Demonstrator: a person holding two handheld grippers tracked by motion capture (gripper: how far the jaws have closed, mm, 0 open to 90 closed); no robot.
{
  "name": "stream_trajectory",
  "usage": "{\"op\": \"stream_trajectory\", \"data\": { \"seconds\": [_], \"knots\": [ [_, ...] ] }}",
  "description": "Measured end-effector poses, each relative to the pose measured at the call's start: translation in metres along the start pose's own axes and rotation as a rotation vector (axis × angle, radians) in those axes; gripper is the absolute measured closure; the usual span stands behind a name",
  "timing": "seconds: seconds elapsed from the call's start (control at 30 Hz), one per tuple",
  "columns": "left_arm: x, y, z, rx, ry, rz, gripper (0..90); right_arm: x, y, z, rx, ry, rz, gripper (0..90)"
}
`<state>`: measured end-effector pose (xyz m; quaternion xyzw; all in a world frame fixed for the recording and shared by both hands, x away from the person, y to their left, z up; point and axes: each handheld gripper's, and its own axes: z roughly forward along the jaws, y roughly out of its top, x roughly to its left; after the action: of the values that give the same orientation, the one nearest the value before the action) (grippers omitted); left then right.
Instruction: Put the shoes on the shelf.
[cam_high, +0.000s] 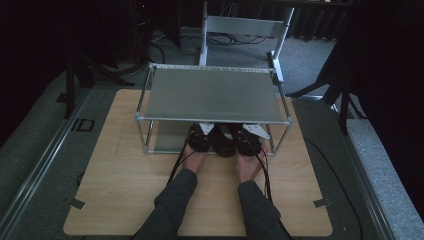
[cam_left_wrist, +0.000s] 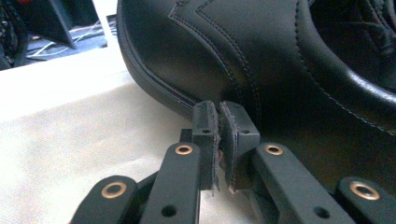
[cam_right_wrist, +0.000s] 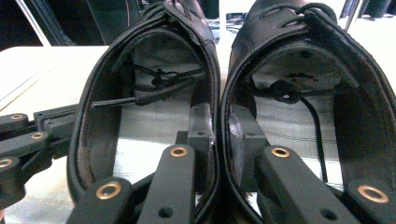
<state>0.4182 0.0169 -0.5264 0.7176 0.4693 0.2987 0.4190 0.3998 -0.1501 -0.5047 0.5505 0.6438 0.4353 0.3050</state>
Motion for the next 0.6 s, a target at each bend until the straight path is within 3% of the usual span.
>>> {"op": "stream_trajectory", "data": {
  "seconds": [0.2, 0.37, 0.6],
  "knots": [
    [-0.003, -0.001, 0.007, -0.006, 0.027, 0.008, 87.2, 0.003, 0.001, 0.003, 0.009, -0.007, -0.016, 79.9],
    [-0.002, 0.002, 0.015, -0.004, 0.003, 0.076, 87.2, 0.003, 0.002, 0.005, 0.005, -0.022, -0.015, 79.2],
    [-0.003, -0.001, 0.022, 0.021, 0.023, 0.080, 81.4, 0.001, 0.002, 0.007, -0.023, -0.028, -0.032, 73.4]
  ]
}}
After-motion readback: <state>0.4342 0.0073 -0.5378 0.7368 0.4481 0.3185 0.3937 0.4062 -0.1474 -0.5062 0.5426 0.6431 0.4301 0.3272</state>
